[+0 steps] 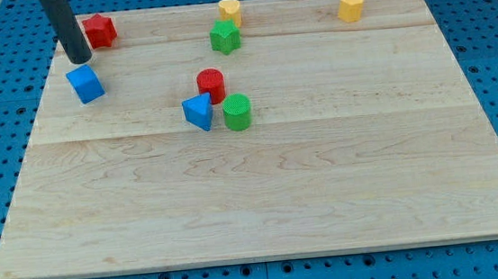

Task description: Slide the blue cube towards the bottom of the red star

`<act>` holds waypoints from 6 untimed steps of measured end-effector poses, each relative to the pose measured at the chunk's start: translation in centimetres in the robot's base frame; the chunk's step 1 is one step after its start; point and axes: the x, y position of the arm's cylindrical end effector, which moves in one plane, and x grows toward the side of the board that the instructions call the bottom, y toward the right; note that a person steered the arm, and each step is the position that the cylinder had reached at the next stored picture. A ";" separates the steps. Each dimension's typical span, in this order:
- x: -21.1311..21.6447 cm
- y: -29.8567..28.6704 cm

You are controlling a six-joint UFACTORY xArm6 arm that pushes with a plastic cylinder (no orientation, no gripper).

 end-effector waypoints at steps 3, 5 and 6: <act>1.4 1.4; 5.4 2.4; 4.6 2.5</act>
